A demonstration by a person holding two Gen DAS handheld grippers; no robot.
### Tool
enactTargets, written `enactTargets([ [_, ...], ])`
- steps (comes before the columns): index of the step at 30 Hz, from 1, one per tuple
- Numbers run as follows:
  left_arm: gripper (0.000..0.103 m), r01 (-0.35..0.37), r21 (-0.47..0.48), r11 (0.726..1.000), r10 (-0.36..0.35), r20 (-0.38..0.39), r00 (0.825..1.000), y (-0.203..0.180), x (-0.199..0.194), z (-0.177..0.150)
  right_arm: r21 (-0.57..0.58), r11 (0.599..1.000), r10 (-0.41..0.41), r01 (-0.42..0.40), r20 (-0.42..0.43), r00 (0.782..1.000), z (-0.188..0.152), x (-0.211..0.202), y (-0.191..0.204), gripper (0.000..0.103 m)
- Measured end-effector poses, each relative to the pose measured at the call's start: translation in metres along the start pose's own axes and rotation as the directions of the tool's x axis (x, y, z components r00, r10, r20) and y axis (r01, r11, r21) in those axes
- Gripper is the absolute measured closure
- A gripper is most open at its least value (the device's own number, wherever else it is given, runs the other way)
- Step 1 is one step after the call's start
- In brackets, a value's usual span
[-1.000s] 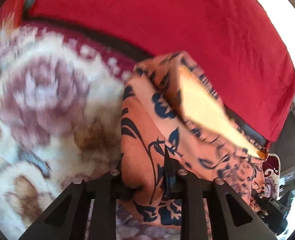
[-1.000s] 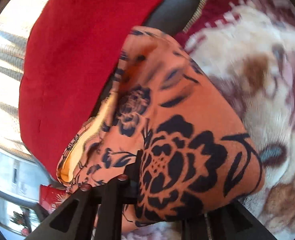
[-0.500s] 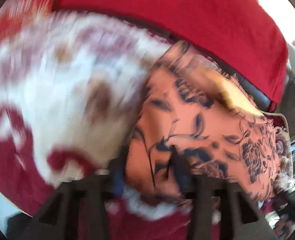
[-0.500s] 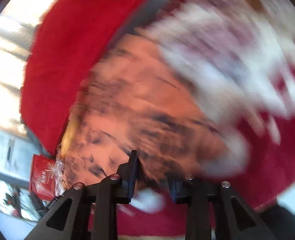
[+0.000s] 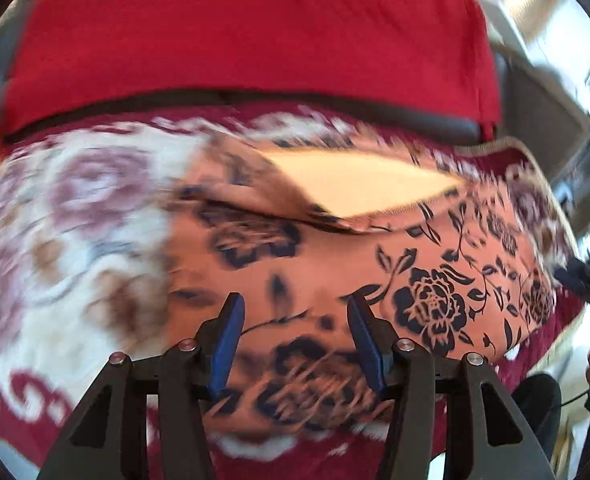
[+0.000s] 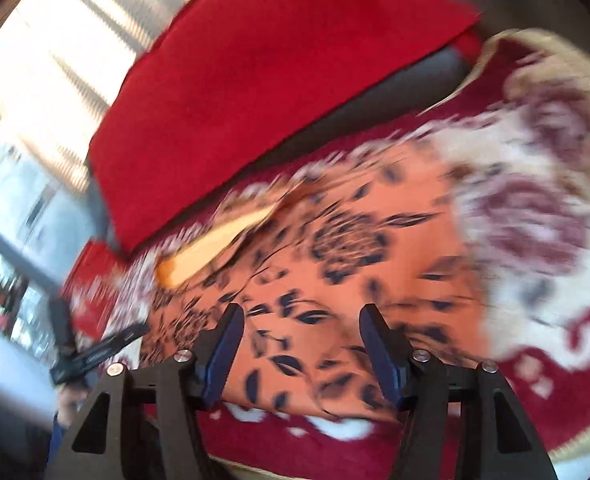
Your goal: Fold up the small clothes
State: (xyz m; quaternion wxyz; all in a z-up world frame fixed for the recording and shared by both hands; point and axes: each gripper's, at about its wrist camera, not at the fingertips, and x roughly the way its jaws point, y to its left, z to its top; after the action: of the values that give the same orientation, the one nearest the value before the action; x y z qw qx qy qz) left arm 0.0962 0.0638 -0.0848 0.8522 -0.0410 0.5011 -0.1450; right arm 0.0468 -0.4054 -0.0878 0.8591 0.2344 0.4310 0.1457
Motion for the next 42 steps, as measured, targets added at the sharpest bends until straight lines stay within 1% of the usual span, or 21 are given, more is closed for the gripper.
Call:
enactTargets([
  [3, 0.049, 0.002, 0.060, 0.998, 0.003, -0.095, 0.995, -0.008, 0.037, 0.034, -0.050, 0.999, -0.021, 0.016, -0.098, 0.995, 0.012, 0.033, 0.008, 0.039],
  [5, 0.049, -0.029, 0.048, 0.998, 0.034, -0.089, 0.995, -0.001, 0.051, 0.061, -0.064, 0.998, -0.018, 0.010, -0.129, 0.992, 0.020, 0.054, 0.008, 0.039],
  [6, 0.049, -0.066, 0.018, 0.998, 0.066, -0.048, 0.997, 0.008, 0.055, 0.081, -0.070, 0.998, -0.016, 0.006, -0.145, 0.989, 0.026, 0.061, 0.007, 0.039],
  [7, 0.049, -0.087, -0.018, 0.996, 0.086, -0.008, 0.996, 0.016, 0.056, 0.091, -0.069, 0.998, -0.019, 0.009, -0.146, 0.989, 0.033, 0.067, 0.004, 0.039],
  [9, 0.049, -0.168, -0.182, 0.969, 0.187, 0.093, 0.978, 0.046, 0.053, 0.114, -0.036, 0.999, -0.029, 0.025, -0.115, 0.993, 0.054, 0.077, -0.009, 0.039],
  [12, 0.049, -0.109, -0.412, 0.905, 0.177, 0.132, 0.975, 0.089, 0.050, 0.121, 0.074, 0.992, -0.103, 0.103, 0.005, 0.995, 0.090, 0.076, -0.043, 0.039],
  [14, 0.049, -0.086, -0.456, 0.886, 0.179, 0.166, 0.970, 0.097, 0.040, 0.109, 0.210, 0.974, -0.099, 0.089, 0.038, 0.994, 0.102, 0.077, -0.070, 0.039],
  [15, 0.048, -0.080, -0.441, 0.894, 0.176, 0.181, 0.968, 0.094, 0.031, 0.098, 0.258, 0.965, -0.053, 0.039, 0.046, 0.998, 0.102, 0.073, -0.077, 0.039],
  [17, 0.048, -0.068, -0.370, 0.927, 0.153, 0.207, 0.966, 0.083, 0.016, 0.076, 0.227, 0.974, 0.008, -0.019, 0.050, 0.999, 0.096, 0.065, -0.069, 0.039],
  [19, 0.034, -0.062, -0.302, 0.951, 0.136, 0.233, 0.963, 0.068, 0.004, 0.055, 0.150, 0.984, 0.097, -0.100, 0.022, 0.995, 0.088, 0.063, -0.058, 0.032],
  [20, 0.030, -0.054, -0.269, 0.962, 0.120, 0.236, 0.964, 0.064, -0.004, 0.049, 0.114, 0.988, 0.100, -0.100, 0.009, 0.995, 0.086, 0.068, -0.055, 0.030],
  [22, 0.027, -0.067, -0.183, 0.981, 0.103, 0.193, 0.976, 0.046, 0.005, 0.035, 0.129, 0.990, -0.051, 0.051, -0.005, 0.999, 0.088, 0.077, -0.073, 0.030],
  [24, 0.027, -0.115, -0.147, 0.982, 0.134, 0.124, 0.983, 0.034, 0.012, 0.024, 0.329, 0.943, -0.068, 0.042, 0.067, 0.995, 0.089, 0.065, -0.111, 0.036],
  [25, 0.027, -0.116, -0.157, 0.981, 0.135, 0.116, 0.984, 0.030, 0.009, 0.016, 0.407, 0.911, -0.121, 0.063, 0.119, 0.985, 0.086, 0.046, -0.120, 0.034],
  [27, 0.027, -0.067, -0.166, 0.984, 0.093, 0.152, 0.984, 0.024, 0.000, 0.002, 0.397, 0.917, -0.117, 0.036, 0.183, 0.976, 0.075, 0.019, -0.115, 0.033],
  [29, 0.027, -0.064, -0.133, 0.989, 0.086, 0.168, 0.982, 0.010, -0.010, -0.009, 0.351, 0.936, -0.058, -0.005, 0.171, 0.984, 0.056, 0.002, -0.102, 0.033],
  [34, 0.026, -0.035, -0.078, 0.996, 0.051, 0.208, 0.977, -0.032, -0.028, -0.032, 0.294, 0.953, 0.025, -0.072, 0.161, 0.987, -0.039, -0.043, -0.068, 0.029],
  [36, 0.026, -0.015, -0.069, 0.997, 0.029, 0.211, 0.977, -0.048, -0.028, -0.036, 0.342, 0.932, 0.067, -0.118, 0.157, 0.985, -0.084, -0.044, -0.068, 0.017],
  [37, 0.025, -0.005, -0.065, 0.998, 0.018, 0.208, 0.978, -0.055, -0.028, -0.037, 0.362, 0.923, 0.087, -0.130, 0.132, 0.987, -0.101, -0.038, -0.068, 0.017],
  [40, 0.025, -0.015, -0.053, 0.998, 0.025, 0.197, 0.980, -0.076, -0.018, -0.038, 0.448, 0.884, 0.099, -0.137, 0.106, 0.989, -0.123, -0.019, -0.079, 0.017],
  [42, 0.025, -0.053, -0.049, 0.997, 0.061, 0.158, 0.986, -0.084, 0.000, -0.037, 0.496, 0.847, 0.131, -0.189, 0.151, 0.980, -0.118, -0.003, -0.092, 0.017],
])
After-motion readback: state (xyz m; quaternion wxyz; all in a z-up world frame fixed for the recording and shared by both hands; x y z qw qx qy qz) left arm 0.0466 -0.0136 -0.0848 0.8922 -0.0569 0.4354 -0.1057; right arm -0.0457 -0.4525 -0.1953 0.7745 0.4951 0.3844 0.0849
